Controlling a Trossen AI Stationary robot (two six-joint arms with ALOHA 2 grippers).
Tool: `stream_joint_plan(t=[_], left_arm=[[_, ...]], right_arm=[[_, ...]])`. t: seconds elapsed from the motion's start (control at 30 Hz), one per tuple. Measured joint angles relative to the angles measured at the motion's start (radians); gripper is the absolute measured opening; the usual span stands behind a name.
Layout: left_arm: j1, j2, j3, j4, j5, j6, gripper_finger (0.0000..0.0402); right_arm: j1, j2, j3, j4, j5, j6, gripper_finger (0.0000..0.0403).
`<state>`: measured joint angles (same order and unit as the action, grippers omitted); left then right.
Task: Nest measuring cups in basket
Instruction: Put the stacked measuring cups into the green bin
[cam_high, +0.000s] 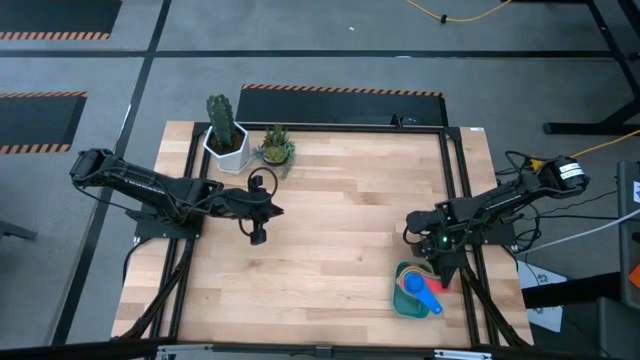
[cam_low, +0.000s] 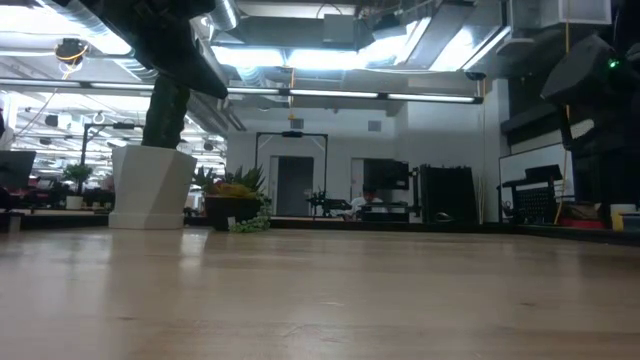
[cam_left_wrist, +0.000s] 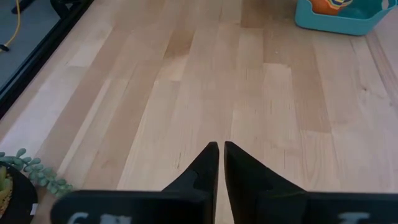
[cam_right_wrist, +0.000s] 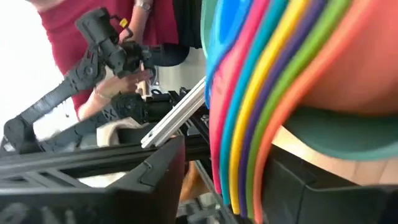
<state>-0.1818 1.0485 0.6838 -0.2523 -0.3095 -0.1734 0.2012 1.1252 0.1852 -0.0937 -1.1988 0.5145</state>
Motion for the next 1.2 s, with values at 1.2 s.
stream_joint_plan(t=[1.2], left_arm=[[0.000, 0.000, 0.000, 0.000, 0.000, 0.000, 0.0035]], right_arm=[[0.000, -0.003, 0.000, -0.309, 0.060, 0.105, 0.0177]])
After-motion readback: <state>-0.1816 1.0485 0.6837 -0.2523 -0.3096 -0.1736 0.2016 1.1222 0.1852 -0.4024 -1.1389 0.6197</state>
